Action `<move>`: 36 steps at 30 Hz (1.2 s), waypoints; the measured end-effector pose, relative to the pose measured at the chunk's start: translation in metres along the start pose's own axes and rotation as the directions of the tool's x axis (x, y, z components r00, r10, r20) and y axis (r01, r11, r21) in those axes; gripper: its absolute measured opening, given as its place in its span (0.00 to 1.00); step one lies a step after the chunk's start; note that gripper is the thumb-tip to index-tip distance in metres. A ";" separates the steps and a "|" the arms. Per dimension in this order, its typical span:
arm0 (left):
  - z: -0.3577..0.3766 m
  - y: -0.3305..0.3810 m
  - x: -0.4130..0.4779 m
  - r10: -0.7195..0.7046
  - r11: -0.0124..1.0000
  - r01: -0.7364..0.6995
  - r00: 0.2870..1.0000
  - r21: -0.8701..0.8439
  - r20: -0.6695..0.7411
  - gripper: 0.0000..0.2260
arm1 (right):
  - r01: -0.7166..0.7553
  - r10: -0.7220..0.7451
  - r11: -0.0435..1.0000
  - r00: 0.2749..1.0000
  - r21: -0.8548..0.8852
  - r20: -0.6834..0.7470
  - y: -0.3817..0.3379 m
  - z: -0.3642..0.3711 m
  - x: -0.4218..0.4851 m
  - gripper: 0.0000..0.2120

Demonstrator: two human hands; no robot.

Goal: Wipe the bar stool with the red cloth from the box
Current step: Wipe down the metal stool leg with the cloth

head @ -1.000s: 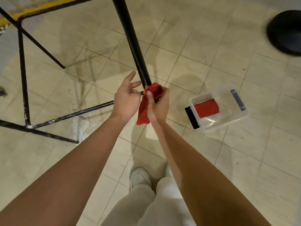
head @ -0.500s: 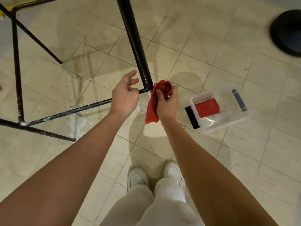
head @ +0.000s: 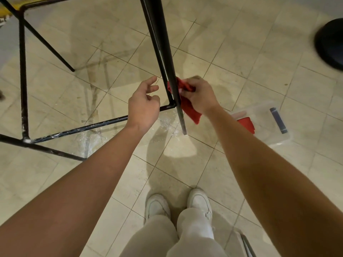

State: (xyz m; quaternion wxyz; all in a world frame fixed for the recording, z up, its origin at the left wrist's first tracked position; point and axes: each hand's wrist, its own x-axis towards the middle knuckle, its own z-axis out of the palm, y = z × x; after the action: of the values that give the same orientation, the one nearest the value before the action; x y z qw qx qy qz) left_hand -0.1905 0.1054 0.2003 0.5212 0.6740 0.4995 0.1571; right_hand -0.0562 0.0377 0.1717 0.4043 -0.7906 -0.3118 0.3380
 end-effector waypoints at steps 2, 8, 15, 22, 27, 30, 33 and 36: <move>-0.003 -0.001 0.001 0.012 1.000 -0.012 1.000 0.016 -0.009 0.22 | 0.069 -0.064 0.994 0.996 -0.089 0.061 -0.013 0.000 0.011 0.03; -0.011 -0.001 0.005 0.009 1.000 -0.007 0.998 0.030 -0.056 0.22 | 0.089 -0.086 0.983 0.996 -0.163 0.024 -0.015 0.003 0.024 0.11; -0.006 0.002 0.003 -0.003 1.000 0.004 0.999 0.020 -0.037 0.21 | 0.087 -0.028 0.950 0.980 -0.300 0.196 -0.020 -0.008 0.027 0.10; -0.001 0.001 0.003 -0.019 1.000 0.019 1.000 0.018 -0.019 0.20 | 0.057 -0.053 0.982 0.998 -0.178 0.027 -0.018 0.004 0.024 0.03; 0.004 0.001 0.002 -0.015 0.999 0.015 1.000 0.045 -0.006 0.19 | 0.067 -0.035 0.965 0.991 -0.253 0.128 -0.018 -0.004 0.028 0.05; 0.007 0.001 0.002 -0.021 0.999 0.021 1.000 0.035 -0.023 0.19 | 0.059 -0.075 0.957 0.996 -0.284 -0.045 -0.019 0.011 0.026 0.10; 0.006 0.001 -0.001 -0.012 0.999 0.013 0.999 0.037 -0.032 0.19 | 0.058 -0.059 0.967 0.998 -0.247 0.003 -0.017 0.007 0.018 0.06; 0.003 0.001 -0.003 0.003 0.999 -0.002 1.000 0.032 -0.019 0.19 | 0.020 0.019 0.957 0.991 -0.288 0.134 -0.011 -0.010 0.010 0.05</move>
State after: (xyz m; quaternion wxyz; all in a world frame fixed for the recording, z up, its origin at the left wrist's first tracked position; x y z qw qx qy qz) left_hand -0.1890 0.1017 0.2009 0.5054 0.6812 0.5060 0.1565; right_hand -0.0449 0.0467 0.1828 0.2625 -0.8164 -0.3847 0.3416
